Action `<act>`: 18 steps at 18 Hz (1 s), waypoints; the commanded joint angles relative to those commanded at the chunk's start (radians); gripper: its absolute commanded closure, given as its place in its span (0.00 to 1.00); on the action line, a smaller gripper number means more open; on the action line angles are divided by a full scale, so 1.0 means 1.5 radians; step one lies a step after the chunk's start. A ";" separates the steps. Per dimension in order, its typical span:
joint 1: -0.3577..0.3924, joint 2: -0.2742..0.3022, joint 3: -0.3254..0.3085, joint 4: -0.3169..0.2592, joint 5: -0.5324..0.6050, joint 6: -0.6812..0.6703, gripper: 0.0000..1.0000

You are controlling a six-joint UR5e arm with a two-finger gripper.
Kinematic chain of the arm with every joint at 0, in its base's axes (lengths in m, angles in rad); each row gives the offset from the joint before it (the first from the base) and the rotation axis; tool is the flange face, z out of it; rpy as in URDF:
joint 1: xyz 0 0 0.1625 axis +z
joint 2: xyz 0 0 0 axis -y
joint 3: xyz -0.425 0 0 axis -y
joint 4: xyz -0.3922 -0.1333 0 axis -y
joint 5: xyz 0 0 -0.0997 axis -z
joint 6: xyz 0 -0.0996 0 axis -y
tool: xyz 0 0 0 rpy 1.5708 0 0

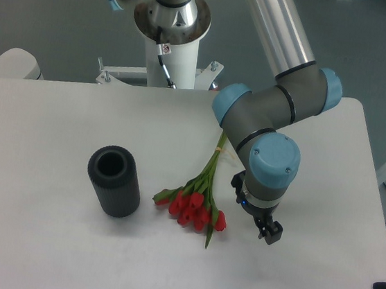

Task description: Pick up the flowers from the table

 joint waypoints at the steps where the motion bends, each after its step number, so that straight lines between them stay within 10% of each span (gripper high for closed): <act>1: 0.000 0.002 -0.003 -0.001 0.000 -0.001 0.00; 18: 0.028 0.104 -0.169 0.007 0.000 -0.015 0.00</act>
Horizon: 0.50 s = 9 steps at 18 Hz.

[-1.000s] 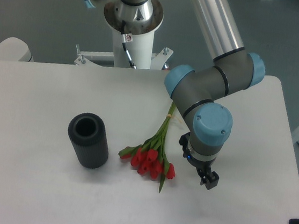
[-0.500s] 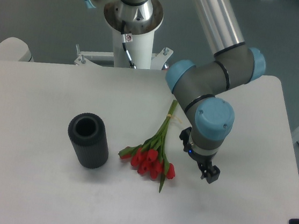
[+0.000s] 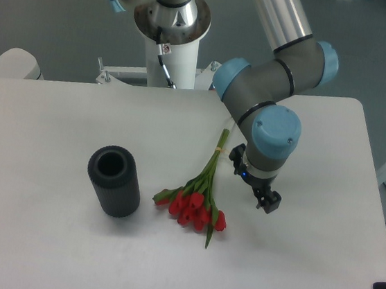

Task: Pick up the flowers from the table
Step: 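Move the gripper over the tulip stems and lower it to grasp them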

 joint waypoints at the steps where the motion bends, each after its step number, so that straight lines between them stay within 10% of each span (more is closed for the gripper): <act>1: 0.002 0.007 -0.015 0.009 0.000 0.001 0.00; 9: 0.016 0.030 -0.096 0.048 -0.025 -0.060 0.00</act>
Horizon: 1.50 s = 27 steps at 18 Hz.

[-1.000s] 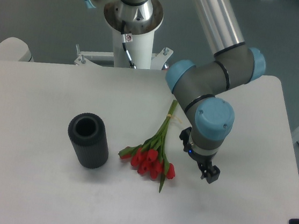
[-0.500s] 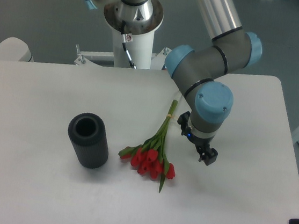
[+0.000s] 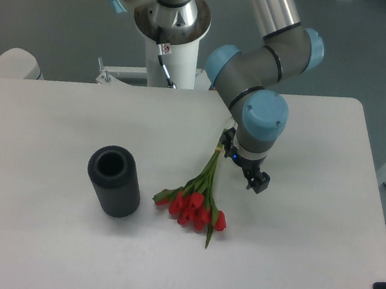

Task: Pick up the flowers from the table
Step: 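Move the gripper over the tulip stems and lower it to grasp them, then close the gripper on the stems and lift the tulips off the table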

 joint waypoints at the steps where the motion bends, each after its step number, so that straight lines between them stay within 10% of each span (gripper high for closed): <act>1: -0.003 0.006 -0.008 0.002 -0.007 -0.019 0.00; 16: -0.031 0.010 -0.074 0.086 -0.033 -0.157 0.00; 27: -0.045 0.004 -0.081 0.117 -0.024 -0.184 0.67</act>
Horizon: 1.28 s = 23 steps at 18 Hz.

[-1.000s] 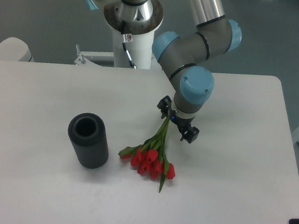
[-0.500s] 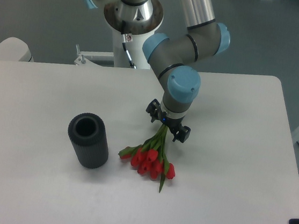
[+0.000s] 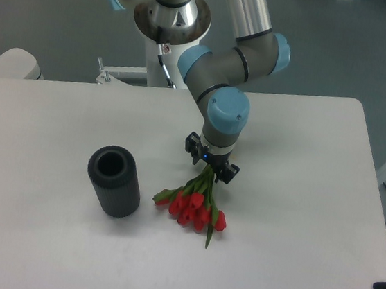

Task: Pick up the flowers from the table
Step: 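Close the gripper on the stems and lift the tulips off the table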

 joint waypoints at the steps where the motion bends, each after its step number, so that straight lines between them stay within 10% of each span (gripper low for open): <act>1: 0.000 0.001 0.001 0.000 0.000 0.001 0.76; 4: 0.003 0.004 0.008 -0.002 -0.001 0.007 1.00; 16: 0.023 -0.005 0.121 -0.018 -0.001 0.042 1.00; 23: 0.016 -0.064 0.275 -0.139 -0.001 0.049 1.00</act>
